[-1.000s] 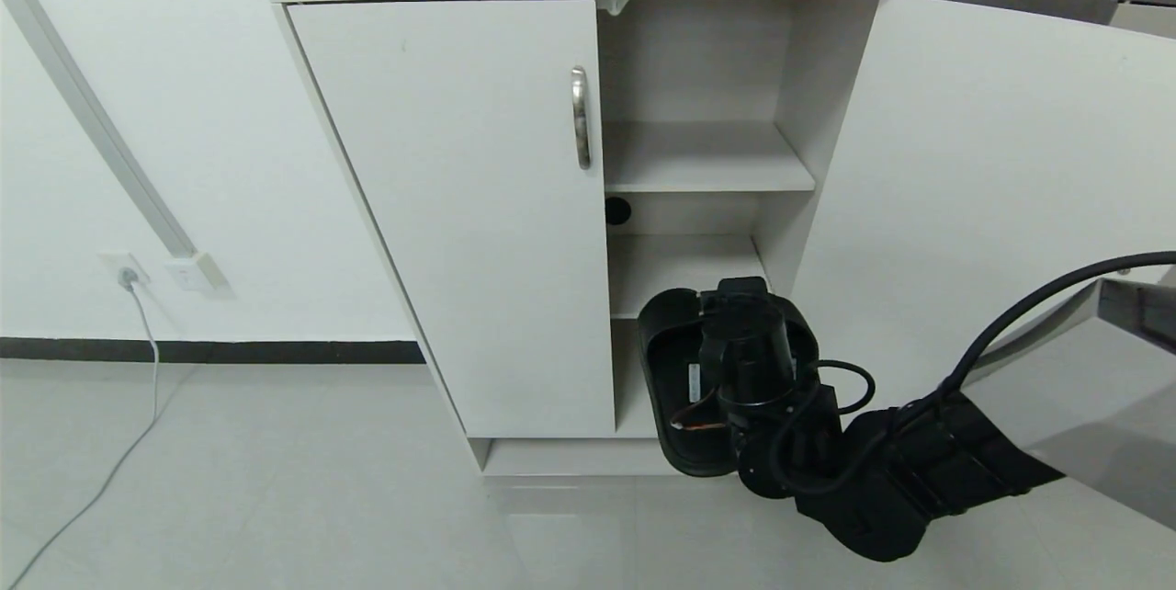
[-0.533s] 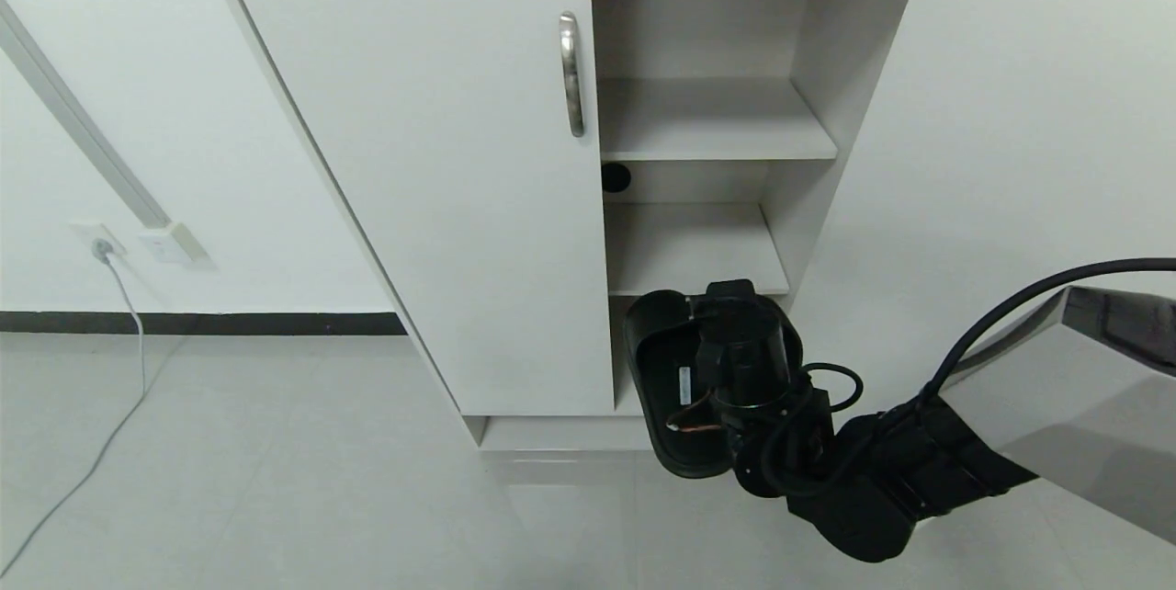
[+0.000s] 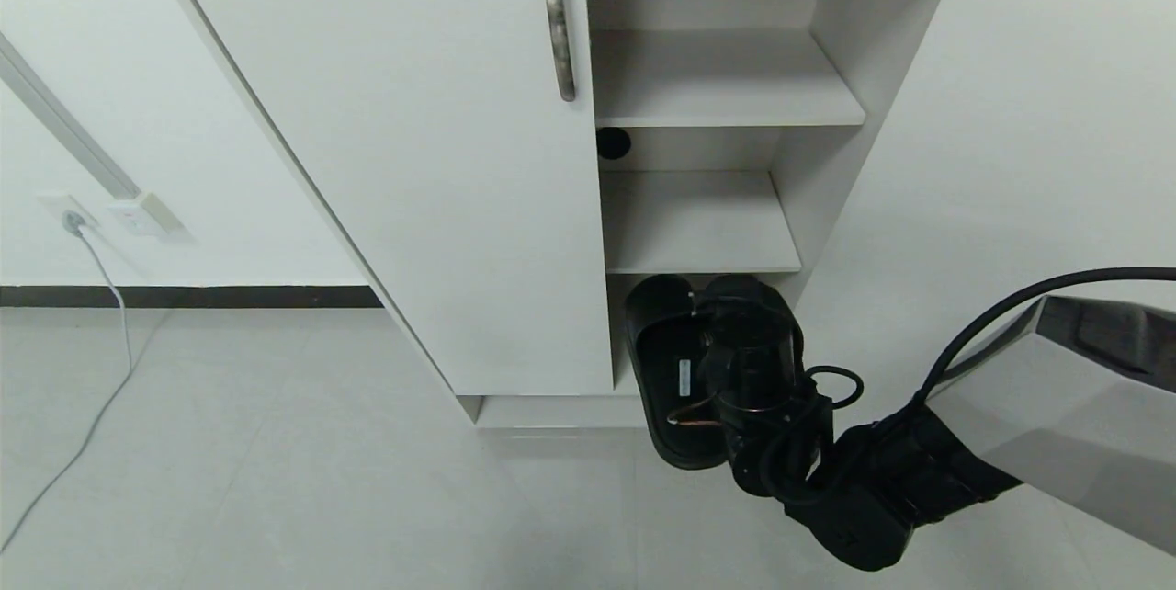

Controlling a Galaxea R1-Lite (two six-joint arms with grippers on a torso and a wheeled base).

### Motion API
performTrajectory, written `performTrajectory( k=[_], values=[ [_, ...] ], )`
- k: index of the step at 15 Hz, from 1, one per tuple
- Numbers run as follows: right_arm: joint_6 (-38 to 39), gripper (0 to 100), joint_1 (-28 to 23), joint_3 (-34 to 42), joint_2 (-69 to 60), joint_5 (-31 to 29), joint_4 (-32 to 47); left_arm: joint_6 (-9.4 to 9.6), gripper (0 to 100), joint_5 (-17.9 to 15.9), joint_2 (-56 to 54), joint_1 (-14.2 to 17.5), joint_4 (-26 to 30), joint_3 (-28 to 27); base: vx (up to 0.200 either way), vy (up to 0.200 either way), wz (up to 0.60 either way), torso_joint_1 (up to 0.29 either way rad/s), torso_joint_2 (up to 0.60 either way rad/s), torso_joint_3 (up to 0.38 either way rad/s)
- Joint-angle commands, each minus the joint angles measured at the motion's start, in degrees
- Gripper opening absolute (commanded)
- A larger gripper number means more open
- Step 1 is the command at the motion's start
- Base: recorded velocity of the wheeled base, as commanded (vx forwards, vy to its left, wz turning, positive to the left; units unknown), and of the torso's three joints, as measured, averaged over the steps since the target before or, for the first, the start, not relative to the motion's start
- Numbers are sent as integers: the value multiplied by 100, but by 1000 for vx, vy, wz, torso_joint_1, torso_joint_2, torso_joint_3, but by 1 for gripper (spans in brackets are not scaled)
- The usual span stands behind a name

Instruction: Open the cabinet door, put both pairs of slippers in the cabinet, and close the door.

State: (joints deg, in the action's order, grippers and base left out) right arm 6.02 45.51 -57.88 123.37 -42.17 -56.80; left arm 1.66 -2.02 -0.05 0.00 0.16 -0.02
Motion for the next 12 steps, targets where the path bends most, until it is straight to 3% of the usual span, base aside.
performTrajectory(
  k=[1, 3, 11, 12],
  values=[
    [-277, 0, 2, 304, 3, -2, -543, 1, 0, 0, 14, 0, 2, -6, 0, 0, 0, 0, 0, 0],
    [-462, 0, -16, 392, 64, -11, -1141, 1, 0, 0, 14, 0, 2, -6, 0, 0, 0, 0, 0, 0],
    [-435, 0, -279, 339, 135, -28, -1176, -8, 0, 0, 14, 0, 2, -6, 0, 0, 0, 0, 0, 0],
    [-444, 0, -279, 339, 126, -37, -1176, -8, 0, 0, 5, 0, 2, -6, 200, 0, 0, 7, 2, 2]
  ],
)
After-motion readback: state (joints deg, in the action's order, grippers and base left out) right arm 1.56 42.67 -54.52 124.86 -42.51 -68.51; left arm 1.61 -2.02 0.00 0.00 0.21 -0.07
